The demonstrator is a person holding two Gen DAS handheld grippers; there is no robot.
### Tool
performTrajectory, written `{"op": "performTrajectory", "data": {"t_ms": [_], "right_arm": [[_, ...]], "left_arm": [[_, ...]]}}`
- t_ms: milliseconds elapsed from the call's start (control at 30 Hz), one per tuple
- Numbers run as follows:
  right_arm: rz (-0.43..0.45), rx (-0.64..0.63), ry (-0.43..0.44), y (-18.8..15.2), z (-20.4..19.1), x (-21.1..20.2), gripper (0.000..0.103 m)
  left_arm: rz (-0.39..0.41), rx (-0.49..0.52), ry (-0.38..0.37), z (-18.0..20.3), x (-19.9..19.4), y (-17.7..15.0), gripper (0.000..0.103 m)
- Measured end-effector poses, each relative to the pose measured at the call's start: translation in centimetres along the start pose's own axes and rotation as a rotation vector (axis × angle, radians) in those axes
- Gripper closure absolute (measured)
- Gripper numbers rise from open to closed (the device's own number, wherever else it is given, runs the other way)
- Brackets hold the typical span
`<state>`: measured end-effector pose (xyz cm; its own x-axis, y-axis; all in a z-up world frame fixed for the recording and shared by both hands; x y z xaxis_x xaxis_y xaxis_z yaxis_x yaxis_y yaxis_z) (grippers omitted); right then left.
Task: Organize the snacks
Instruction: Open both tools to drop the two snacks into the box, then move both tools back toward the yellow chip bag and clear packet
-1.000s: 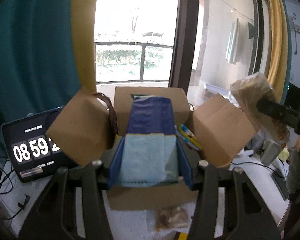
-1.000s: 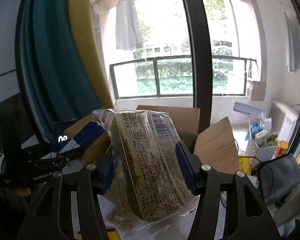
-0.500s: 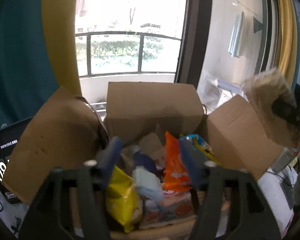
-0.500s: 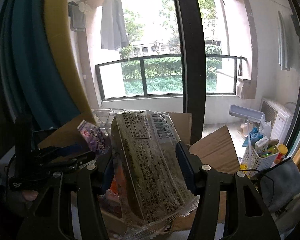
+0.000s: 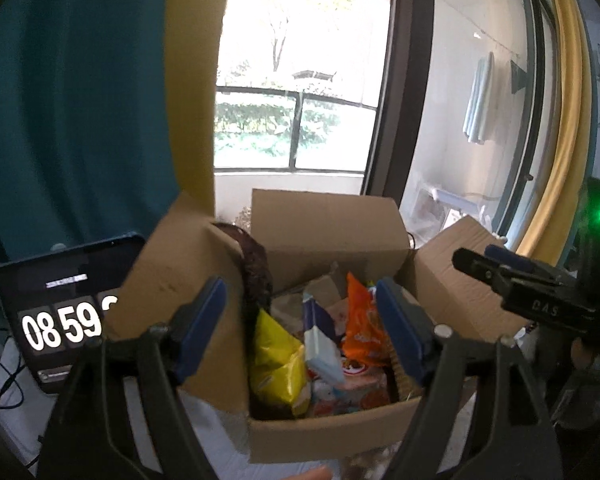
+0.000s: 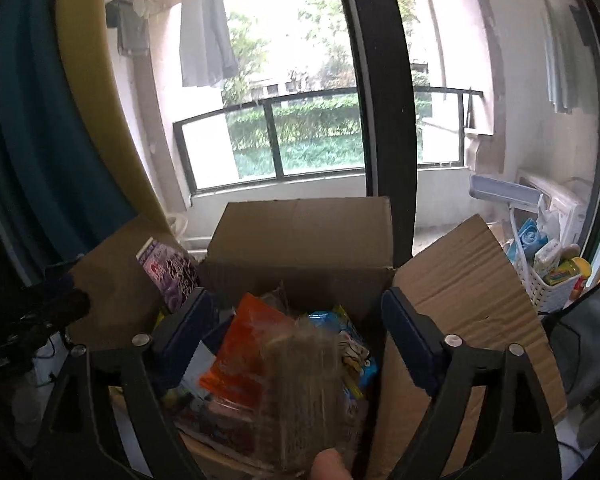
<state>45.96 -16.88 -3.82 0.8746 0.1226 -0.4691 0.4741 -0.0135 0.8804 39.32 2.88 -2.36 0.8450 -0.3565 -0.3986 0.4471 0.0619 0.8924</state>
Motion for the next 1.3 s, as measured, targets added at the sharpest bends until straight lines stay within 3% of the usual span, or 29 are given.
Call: {"op": "performTrajectory", "data": {"t_ms": [367,633,1300], "right_arm": [[-0.054,-0.023,0.026,-3.0,-0.9,-4.2,0.014],[-0.077,-0.069,0.049,-6.4,-1.3,-8.3,0.014],[-0.314,-0.245,0.177,-20.2,-3.4,-11.0,0.014]], "left_arm": [[0.036,-0.008,-0.041,1.2,-5.2,-2.2,0.021],[0.001,-0.008,-0.05,2.5,-7.3,-5.5,0.02],[-0.131,-0.106,-0.034,1.4,-11.4,-16.8,0.02]]}}
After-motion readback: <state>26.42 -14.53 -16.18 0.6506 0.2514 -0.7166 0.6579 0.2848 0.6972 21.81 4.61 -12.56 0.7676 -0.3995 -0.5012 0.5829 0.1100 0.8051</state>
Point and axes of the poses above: each gripper's, at about its wrist camera, not at the fingertips, and x roughly the way its jaws point, z to its right, y to its top, the point moved 3 cm from there along x, roughly the way its jaws point, and after that the axes turned 9 degrees about -y, right-handed, at the moved point
